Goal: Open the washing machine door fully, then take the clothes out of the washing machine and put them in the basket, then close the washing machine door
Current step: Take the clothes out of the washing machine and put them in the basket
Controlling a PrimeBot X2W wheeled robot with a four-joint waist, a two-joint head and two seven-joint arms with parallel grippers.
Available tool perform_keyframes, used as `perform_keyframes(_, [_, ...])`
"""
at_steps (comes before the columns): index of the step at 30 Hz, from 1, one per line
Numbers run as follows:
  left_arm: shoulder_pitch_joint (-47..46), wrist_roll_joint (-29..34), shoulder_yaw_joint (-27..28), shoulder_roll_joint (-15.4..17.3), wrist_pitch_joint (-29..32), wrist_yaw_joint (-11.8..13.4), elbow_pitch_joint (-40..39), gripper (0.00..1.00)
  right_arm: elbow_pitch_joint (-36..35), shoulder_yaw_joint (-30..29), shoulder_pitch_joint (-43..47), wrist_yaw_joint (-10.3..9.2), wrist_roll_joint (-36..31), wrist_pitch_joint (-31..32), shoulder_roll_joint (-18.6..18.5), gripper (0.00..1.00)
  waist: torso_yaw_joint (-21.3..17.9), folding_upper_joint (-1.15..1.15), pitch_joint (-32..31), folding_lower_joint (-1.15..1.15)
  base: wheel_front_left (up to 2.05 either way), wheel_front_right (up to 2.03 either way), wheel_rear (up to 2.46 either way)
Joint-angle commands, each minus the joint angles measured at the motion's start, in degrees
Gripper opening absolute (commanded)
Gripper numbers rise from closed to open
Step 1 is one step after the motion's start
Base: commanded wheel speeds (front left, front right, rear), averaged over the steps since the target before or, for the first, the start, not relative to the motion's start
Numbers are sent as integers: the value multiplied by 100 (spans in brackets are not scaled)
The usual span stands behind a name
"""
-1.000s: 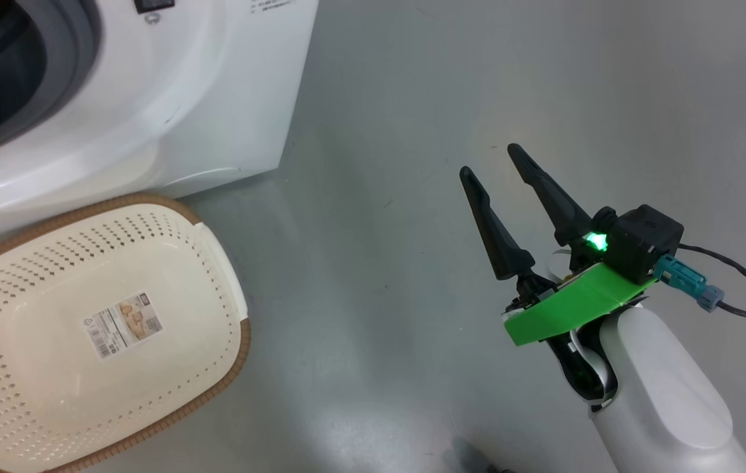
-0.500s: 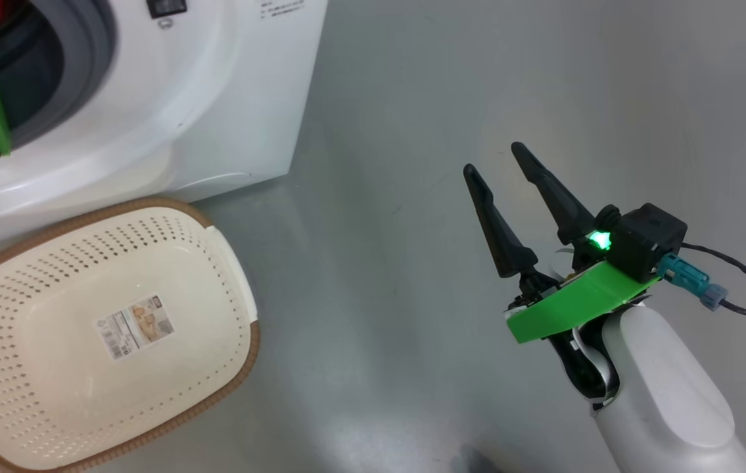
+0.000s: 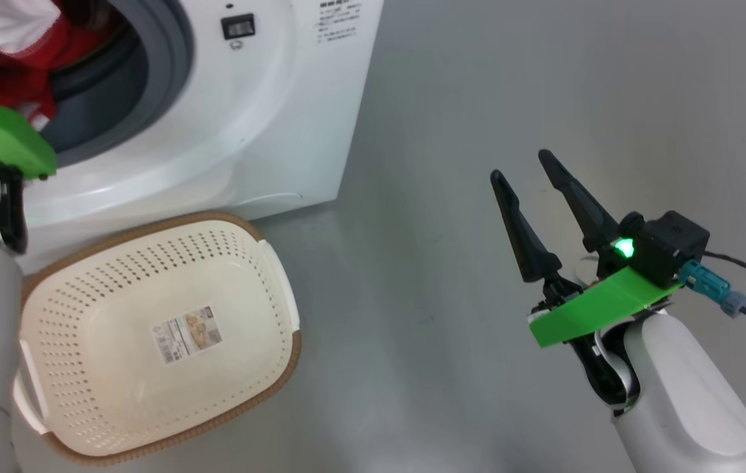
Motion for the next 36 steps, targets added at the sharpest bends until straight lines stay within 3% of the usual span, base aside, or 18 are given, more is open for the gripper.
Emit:
perform_keyframes(1, [221,-30,153,231,-68,-29,-397,0,-120,52,230,9,-15,-69,-27,100,161,0,-201,0,0,0,0])
perform_keyframes(19, [2734,50,1297,-440,-70,-340,-3837,0,-125,-163,689,9,7,-69,-217,100,507,0,-778,0,0,0,0])
perform_keyframes(30, [3984,117,1578,-782,-71,-432,-5830,0,-130,-220,794,9,-9,-69,-245,100,605,0,-884,0,0,0,0])
perform_keyframes(36, [4456,167,1574,-951,-71,-360,-7036,0,-168,-281,827,9,-16,-69,-270,100,677,0,-868,0,0,0,0])
